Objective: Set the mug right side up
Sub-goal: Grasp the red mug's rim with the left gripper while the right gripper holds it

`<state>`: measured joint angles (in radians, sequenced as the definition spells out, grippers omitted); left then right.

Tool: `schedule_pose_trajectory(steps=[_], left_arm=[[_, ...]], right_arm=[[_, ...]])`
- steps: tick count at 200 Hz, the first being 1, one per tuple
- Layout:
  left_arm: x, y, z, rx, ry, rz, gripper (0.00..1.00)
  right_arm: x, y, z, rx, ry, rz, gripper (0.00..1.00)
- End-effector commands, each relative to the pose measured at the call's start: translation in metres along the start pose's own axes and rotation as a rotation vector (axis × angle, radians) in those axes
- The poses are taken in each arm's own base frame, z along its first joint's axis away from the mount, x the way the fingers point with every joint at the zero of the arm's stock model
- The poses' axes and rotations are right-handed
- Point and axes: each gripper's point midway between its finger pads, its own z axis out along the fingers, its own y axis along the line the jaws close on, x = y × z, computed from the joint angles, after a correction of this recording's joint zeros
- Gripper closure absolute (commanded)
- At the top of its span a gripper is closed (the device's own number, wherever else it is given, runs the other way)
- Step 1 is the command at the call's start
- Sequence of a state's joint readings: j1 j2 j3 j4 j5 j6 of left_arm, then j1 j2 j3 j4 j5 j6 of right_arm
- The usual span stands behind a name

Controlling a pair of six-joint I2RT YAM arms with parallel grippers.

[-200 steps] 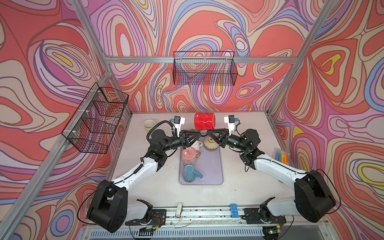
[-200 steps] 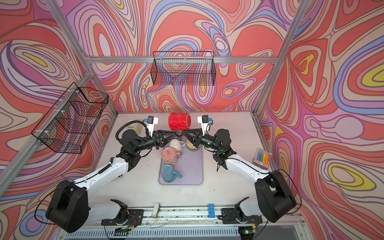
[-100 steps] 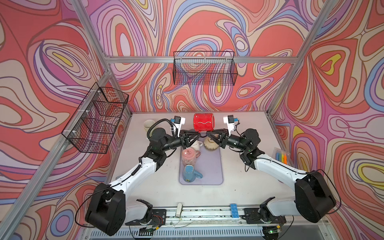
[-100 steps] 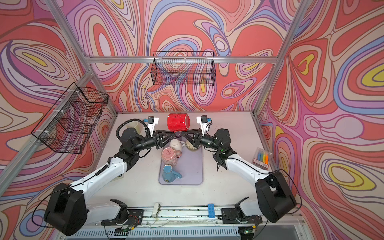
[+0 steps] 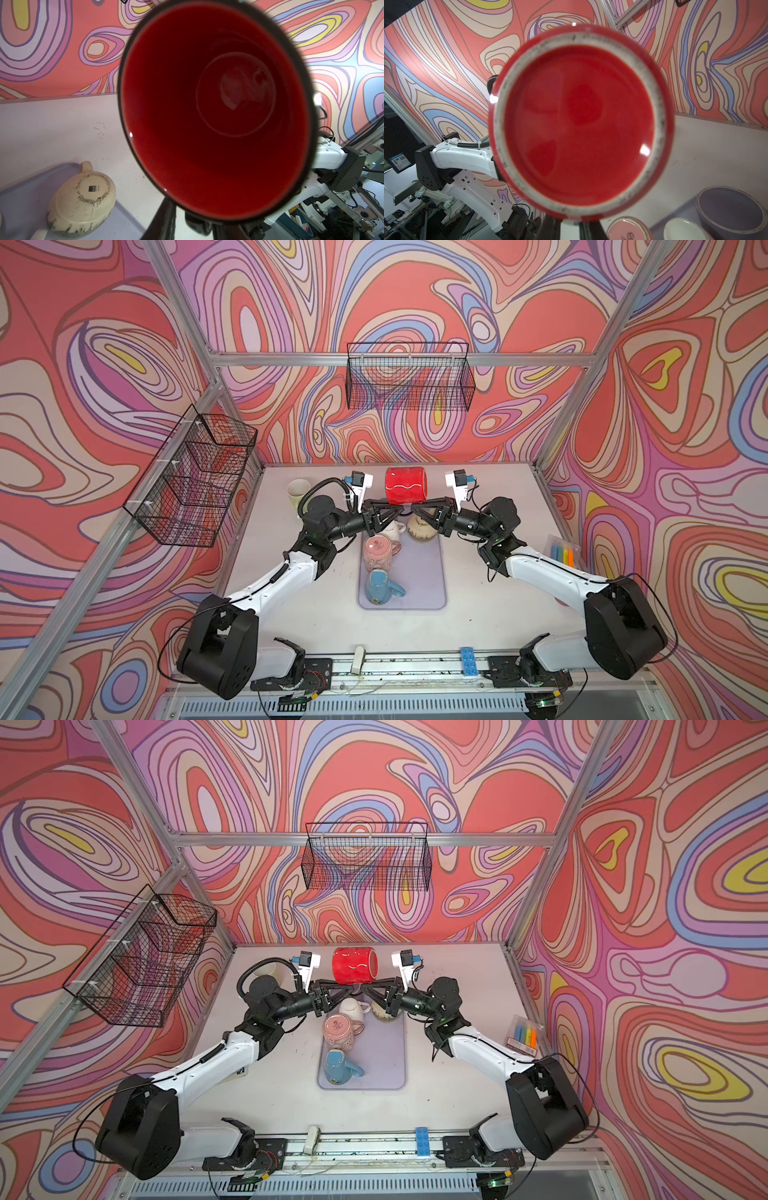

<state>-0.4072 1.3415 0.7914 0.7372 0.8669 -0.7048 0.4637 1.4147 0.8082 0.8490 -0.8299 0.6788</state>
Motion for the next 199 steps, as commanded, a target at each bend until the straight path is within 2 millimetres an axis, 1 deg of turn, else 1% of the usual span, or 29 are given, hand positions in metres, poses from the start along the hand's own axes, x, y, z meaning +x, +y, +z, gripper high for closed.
schedule_pose_trajectory(steps=[1, 53, 85, 108, 125, 137, 167, 199], left_arm=[[-0.012, -0.014, 0.005, 0.068, -0.034, 0.025, 0.78], [-0.009, -0.015, 0.007, 0.092, -0.023, 0.008, 0.91], [-0.012, -0.02, 0.006, 0.106, -0.024, 0.018, 0.95], [-0.012, -0.02, 0.006, 0.103, -0.023, 0.02, 1.0], [-0.013, -0.02, 0.006, 0.102, -0.025, 0.021, 1.0], [-0.013, -0.019, 0.005, 0.094, -0.033, 0.021, 1.0], [-0.015, -0.022, 0.002, 0.079, -0.044, 0.039, 1.0], [-0.016, -0.023, -0.002, 0.049, -0.046, 0.06, 1.0]], right_arm=[[-0.027, 0.025, 0.002, -0.084, -0.06, -0.11, 0.95], [-0.025, 0.021, 0.004, -0.089, -0.067, -0.109, 0.95], [-0.02, 0.015, 0.005, -0.095, -0.069, -0.095, 0.94], [-0.018, 0.011, 0.006, -0.096, -0.077, -0.089, 0.88], [-0.016, 0.008, 0.006, -0.091, -0.074, -0.084, 0.82], [-0.013, 0.005, 0.007, -0.085, -0.069, -0.077, 0.8], [-0.008, -0.003, 0.006, -0.056, -0.067, -0.066, 0.69], [-0.004, -0.01, 0.005, -0.027, -0.067, -0.058, 0.63]])
